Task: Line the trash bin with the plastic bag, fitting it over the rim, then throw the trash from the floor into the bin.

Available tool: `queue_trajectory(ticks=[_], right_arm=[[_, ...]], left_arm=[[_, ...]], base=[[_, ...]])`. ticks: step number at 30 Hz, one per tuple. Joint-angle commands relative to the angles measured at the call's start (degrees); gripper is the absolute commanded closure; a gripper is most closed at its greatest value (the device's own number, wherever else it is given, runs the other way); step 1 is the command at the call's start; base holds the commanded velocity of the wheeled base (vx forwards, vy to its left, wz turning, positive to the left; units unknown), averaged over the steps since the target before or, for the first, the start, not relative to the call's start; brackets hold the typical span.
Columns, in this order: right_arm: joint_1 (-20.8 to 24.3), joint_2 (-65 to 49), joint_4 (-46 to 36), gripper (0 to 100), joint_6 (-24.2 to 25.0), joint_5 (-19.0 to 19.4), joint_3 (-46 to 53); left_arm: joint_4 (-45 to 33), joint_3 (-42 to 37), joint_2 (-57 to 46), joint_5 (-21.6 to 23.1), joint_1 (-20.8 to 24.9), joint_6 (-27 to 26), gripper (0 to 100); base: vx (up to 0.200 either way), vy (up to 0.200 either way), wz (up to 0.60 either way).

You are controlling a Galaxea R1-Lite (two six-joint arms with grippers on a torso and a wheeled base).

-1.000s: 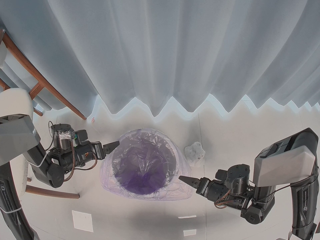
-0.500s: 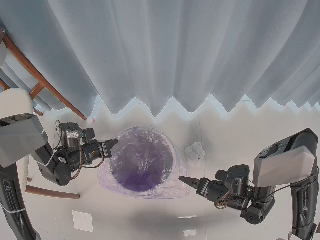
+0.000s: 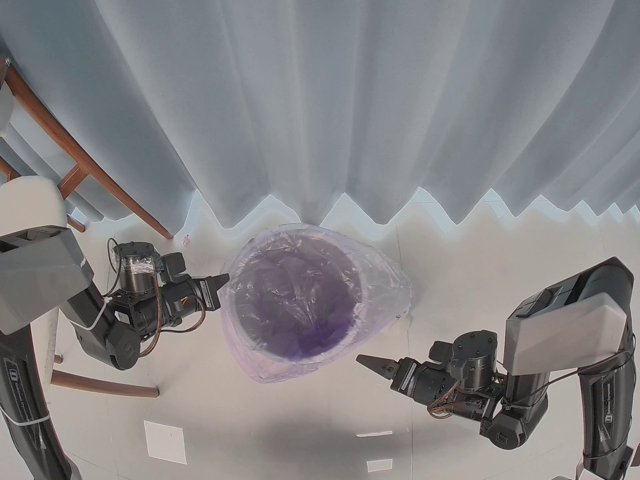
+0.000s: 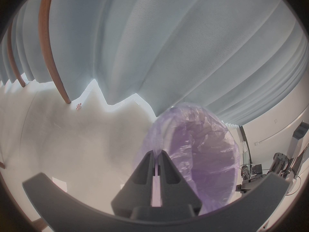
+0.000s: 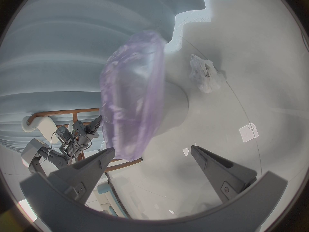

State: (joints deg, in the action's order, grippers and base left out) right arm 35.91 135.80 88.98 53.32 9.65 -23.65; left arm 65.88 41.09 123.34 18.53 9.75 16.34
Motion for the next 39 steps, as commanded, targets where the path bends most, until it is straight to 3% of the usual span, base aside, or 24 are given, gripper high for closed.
queue_trajectory(ticks=[1, 6, 12, 17, 22, 35, 36, 37, 39], right_arm=[[0.03, 0.16, 1.02, 0, 0.03, 0.01, 0.01], [-0.05, 0.25, 1.02, 0, 0.03, 0.01, -0.08], [-0.05, 0.25, 1.02, 0, -0.06, 0.01, -0.34], [-0.05, 0.25, 1.02, 0, -0.06, 0.01, -0.34], [0.03, 0.34, 1.02, 0, -0.06, 0.01, -0.34], [0.12, 0.87, 1.02, 0, -0.76, 0.01, -0.43], [0.12, 0.95, 1.02, 0, -0.76, 0.01, -0.43], [0.12, 0.87, 1.02, 0, -0.76, 0.01, -0.43], [0.12, 0.87, 1.02, 0, -0.85, 0.01, -0.43]], left_arm=[[1.01, -0.49, -0.47, 0.10, 0.00, 0.54, 100], [4.96, -0.58, -0.65, 0.02, 0.09, 4.32, 100], [4.61, -0.58, 1.46, -0.95, 0.00, 4.14, 100], [6.10, 1.97, 9.28, -2.01, -1.31, 4.14, 100], [11.29, 4.08, 15.17, -2.45, -1.93, 4.23, 100], [12.08, 4.61, 15.87, -2.53, -1.67, 4.58, 100], [13.40, 4.26, 15.96, -4.03, -1.31, 4.58, 100], [14.19, 4.17, 15.96, -4.64, -1.23, 4.58, 0], [16.39, 3.82, 15.96, -5.17, -1.23, 4.76, 0]], base=[[0.000, 0.000, 0.00], [0.000, 0.000, 0.00], [0.000, 0.000, 0.00], [0.000, 0.000, 0.00], [0.000, 0.000, 0.00], [0.000, 0.000, 0.00], [0.000, 0.000, 0.00], [0.000, 0.000, 0.00], [0.000, 0.000, 0.00]])
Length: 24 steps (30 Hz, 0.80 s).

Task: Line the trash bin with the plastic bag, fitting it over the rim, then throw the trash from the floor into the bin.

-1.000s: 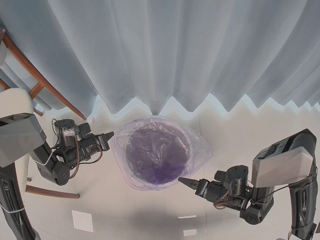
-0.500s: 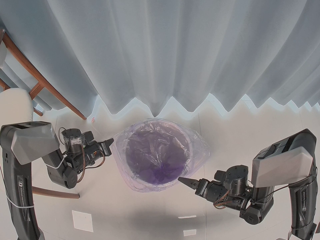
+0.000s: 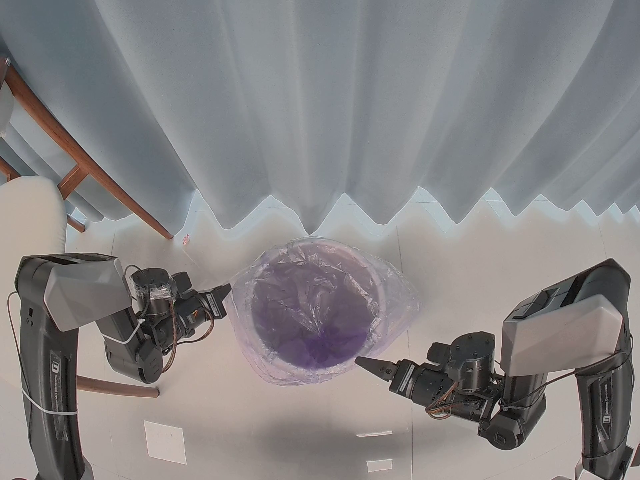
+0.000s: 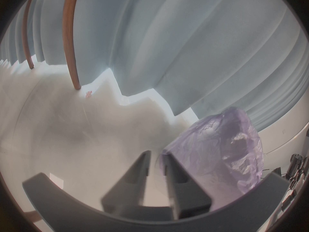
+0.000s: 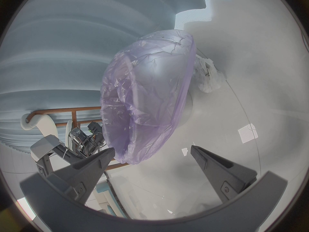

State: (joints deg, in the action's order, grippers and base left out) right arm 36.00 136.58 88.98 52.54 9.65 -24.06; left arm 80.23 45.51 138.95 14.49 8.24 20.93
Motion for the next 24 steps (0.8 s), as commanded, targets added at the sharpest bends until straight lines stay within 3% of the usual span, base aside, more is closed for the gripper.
queue_trajectory(ticks=[1, 3, 10, 15, 20, 24], right_arm=[[0.04, 0.09, 1.02, 0, 0.02, 0.01, -0.02], [0.04, 0.00, 1.02, 0, 0.02, 0.01, -0.02], [-0.05, -0.09, 1.02, 0, 0.19, 0.01, 0.16], [0.04, 0.00, 1.02, 0, 0.11, 0.01, 0.60], [-0.05, -0.09, 1.02, 0, 0.11, 0.01, 0.95], [-0.05, -0.62, 1.02, 0, 0.11, 0.01, 1.30]], left_arm=[[4.32, -1.74, 0.27, -1.22, 0.46, 0.16, 0], [9.07, -6.13, -0.78, -1.14, 0.99, 0.07, 0], [8.19, -22.92, -23.20, -1.05, 3.54, 3.77, 0], [8.10, -27.05, -35.15, -1.22, 3.71, 7.02, 0], [8.19, -32.76, -40.34, -1.31, 3.36, 7.02, 0], [8.10, -31.09, -49.04, -0.43, 3.80, 7.28, 0]], base=[[0.000, 0.000, 0.00], [0.000, 0.000, 0.00], [0.000, 0.000, 0.00], [0.000, 0.000, 0.00], [0.000, 0.000, 0.00], [0.000, 0.000, 0.00]])
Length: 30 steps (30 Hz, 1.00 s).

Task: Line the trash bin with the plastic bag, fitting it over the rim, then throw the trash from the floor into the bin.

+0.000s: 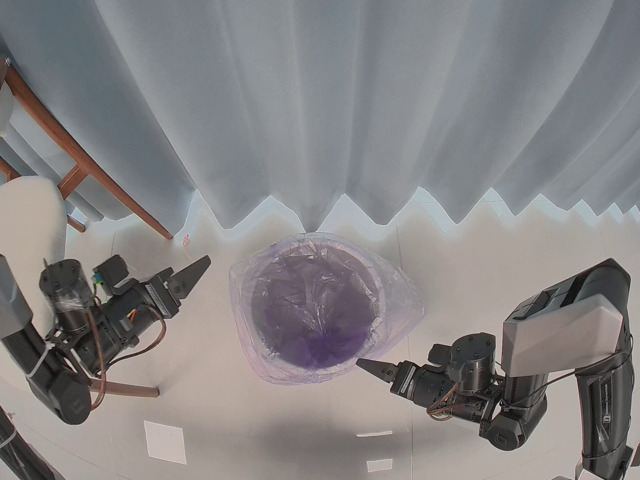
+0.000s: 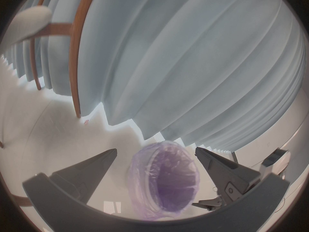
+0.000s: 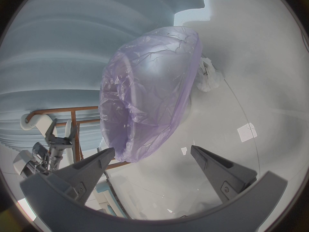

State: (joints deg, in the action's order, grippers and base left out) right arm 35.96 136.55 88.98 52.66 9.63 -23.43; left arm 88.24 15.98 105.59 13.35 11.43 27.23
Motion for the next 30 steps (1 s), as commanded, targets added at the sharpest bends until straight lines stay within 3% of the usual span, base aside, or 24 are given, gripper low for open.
queue_trajectory(ticks=[1, 5, 9, 12, 16, 17, 18, 21, 24, 30], right_arm=[[-0.01, -0.58, 1.02, 0, -0.10, 0.04, 0.84], [-0.01, -3.74, 1.02, 0, -0.28, -0.23, 0.75], [-0.10, -11.92, 0.93, 0, -0.46, -0.14, 0.93], [-0.19, -16.14, -0.39, 0, -3.27, -0.14, 0.84], [-1.25, -16.14, -5.13, 0, -15.75, -3.48, -3.11], [-1.33, -16.14, -5.31, 0, -16.01, -3.83, -3.38], [-1.42, -15.87, -6.01, 0, -17.16, -6.82, -6.45], [-2.56, -15.87, -6.80, 0, -17.24, -7.78, -10.76], [-3.79, -16.05, -9.44, 0, -17.42, -7.87, -11.99], [-5.55, -14.03, -10.05, 0, -17.77, -7.61, -12.43]], left_arm=[[-0.52, 0.72, -18.93, 1.15, 1.40, 0.98, 0], [-6.32, 12.76, -25.44, 2.21, 8.52, 0.89, 0], [-16.96, 18.21, -30.71, 2.65, 8.78, 1.95, 0], [-23.11, 18.47, -33.79, 4.76, 5.97, 3.53, 0], [-27.33, 17.42, -38.27, 11.61, -2.29, 3.79, 0], [-27.50, 17.42, -38.45, 12.05, -2.65, 3.79, 0], [-28.21, 17.50, -39.59, 17.24, -6.69, 3.97, 0], [-28.29, 17.24, -41.96, 23.57, -11.26, 5.29, 0], [-28.38, 17.24, -44.25, 25.76, -11.96, 7.83, 0], [-28.56, 17.59, -46.44, 25.76, -12.05, 8.89, 0]], base=[[0.000, 0.000, 0.00], [0.000, 0.000, 0.00], [0.000, 0.000, 0.00], [0.000, 0.000, 0.00], [0.000, 0.000, 0.00], [0.000, -0.200, 0.00], [0.000, -0.200, 0.00], [0.000, -0.200, 0.00], [0.000, -0.067, 0.00], [0.000, 0.000, 0.00]])
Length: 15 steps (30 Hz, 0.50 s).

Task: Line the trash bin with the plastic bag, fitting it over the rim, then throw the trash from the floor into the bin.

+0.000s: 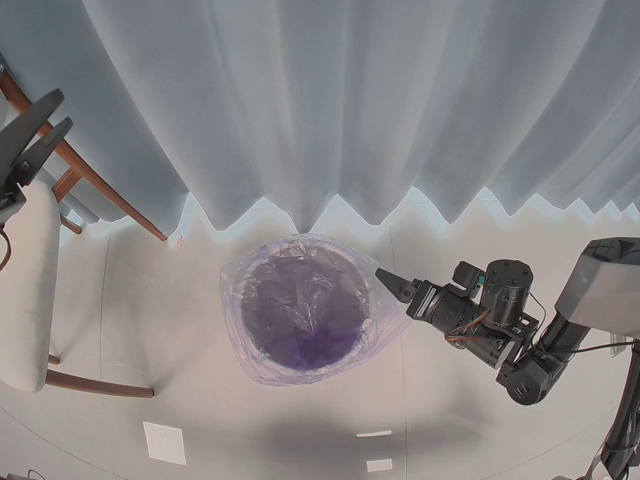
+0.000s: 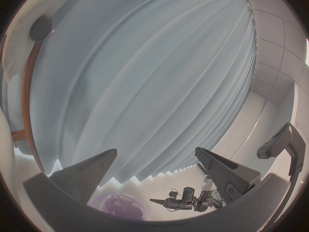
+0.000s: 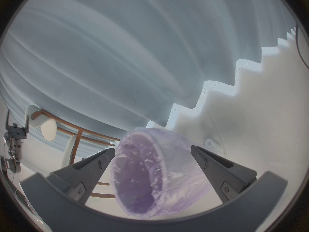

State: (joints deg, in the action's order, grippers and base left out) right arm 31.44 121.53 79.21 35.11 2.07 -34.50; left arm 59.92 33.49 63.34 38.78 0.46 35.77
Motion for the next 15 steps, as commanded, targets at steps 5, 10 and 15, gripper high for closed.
queue_trajectory(ticks=[5, 10, 15], right_arm=[[-3.58, 9.78, 0.59, 0, -1.45, -0.14, -5.93], [-3.67, 16.55, 1.03, 0, -0.66, 1.71, -8.65], [-6.48, 21.56, 0.85, 0, -0.39, 1.97, -15.07]], left_arm=[[-1.65, -0.35, -4.90, 0.42, -0.99, 0.36, 0], [-1.73, -0.26, -5.25, 0.42, -0.99, 0.36, 0], [-1.73, -0.35, -5.42, 0.51, -0.99, 0.36, 0]], base=[[0.000, 0.000, 0.00], [0.000, 0.000, 0.00], [0.000, 0.000, 0.00]])
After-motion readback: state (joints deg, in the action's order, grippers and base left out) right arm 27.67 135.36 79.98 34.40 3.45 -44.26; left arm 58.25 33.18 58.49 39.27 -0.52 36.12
